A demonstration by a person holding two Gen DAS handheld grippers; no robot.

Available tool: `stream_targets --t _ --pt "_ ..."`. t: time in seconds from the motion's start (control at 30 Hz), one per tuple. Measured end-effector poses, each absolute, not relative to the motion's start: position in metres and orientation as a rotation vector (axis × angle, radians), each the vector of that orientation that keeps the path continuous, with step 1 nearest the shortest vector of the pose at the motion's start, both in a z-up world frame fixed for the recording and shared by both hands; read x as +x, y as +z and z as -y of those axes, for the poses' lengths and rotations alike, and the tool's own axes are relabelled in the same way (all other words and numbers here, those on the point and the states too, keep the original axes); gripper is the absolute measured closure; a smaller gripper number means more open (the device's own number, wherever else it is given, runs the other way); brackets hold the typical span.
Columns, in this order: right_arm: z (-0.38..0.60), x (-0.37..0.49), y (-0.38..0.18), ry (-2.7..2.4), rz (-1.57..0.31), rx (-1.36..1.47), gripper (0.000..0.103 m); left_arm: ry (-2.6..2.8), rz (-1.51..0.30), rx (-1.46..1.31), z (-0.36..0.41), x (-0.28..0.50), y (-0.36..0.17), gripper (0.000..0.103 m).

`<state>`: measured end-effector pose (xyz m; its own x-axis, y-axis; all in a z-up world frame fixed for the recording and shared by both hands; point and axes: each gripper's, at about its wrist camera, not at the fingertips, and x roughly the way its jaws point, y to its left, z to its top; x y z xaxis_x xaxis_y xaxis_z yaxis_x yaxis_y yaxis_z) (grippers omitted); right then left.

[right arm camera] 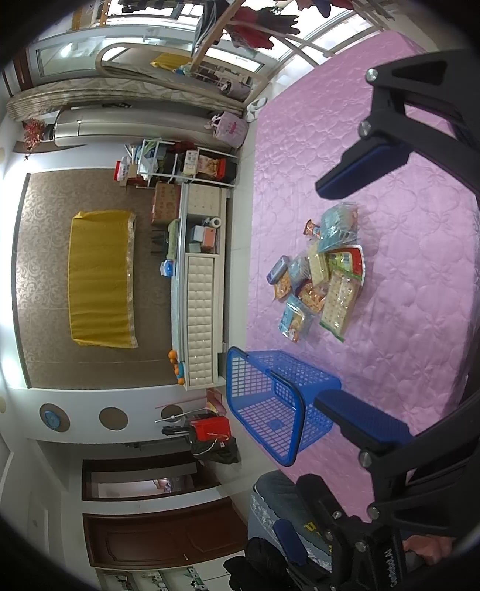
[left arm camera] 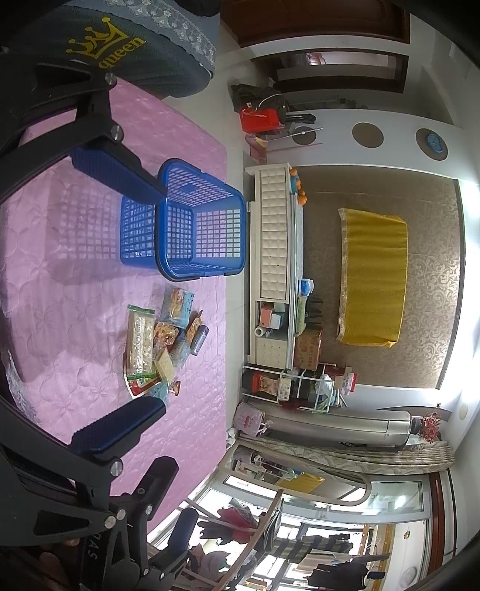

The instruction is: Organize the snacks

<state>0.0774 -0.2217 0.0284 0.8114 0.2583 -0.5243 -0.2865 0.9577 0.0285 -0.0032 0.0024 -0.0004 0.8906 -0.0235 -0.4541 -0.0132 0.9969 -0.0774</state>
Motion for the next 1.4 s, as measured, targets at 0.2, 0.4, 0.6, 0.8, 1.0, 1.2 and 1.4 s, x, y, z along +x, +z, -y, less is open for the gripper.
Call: stream_targets --t 0.2,0.4,0.6,0.8,1.0,1.2,1.4 --pt "0.2218 0.0771 0.0283 0.292 -0.554 -0.054 0.0 -0.005 -0.472 -0.079 -0.0023 -0.0032 -0.0002 0.0" --pt "0.2224 0.0765 0.0287 0.294 -0.556 -0.053 0.0 -0.004 -0.472 -0.08 -0.0022 -0.0031 -0.0002 0.0" --pt "0.2233 0.0758 0.0284 0.295 -0.557 -0.052 0.0 -0.004 -0.473 -0.081 -0.0018 -0.0028 -0.0003 0.0" --pt "0.2233 0.0757 0.0281 0.295 -0.557 -0.052 0.0 -0.005 -0.475 -0.084 -0.0016 -0.0035 -0.0006 0.0" --pt "0.2246 0.0744 0.026 0.291 -0.56 -0.052 0.0 -0.004 -0.477 -0.087 -0.0025 -0.0051 -0.0008 0.0" --pt "0.2234 0.0745 0.0244 0.292 -0.567 -0.053 0.0 -0.007 -0.479 -0.09 -0.0033 -0.006 -0.0006 0.0" --pt "0.2235 0.0737 0.0244 0.293 -0.568 -0.053 0.0 -0.008 -0.48 -0.102 -0.0047 -0.0074 0.001 0.0"
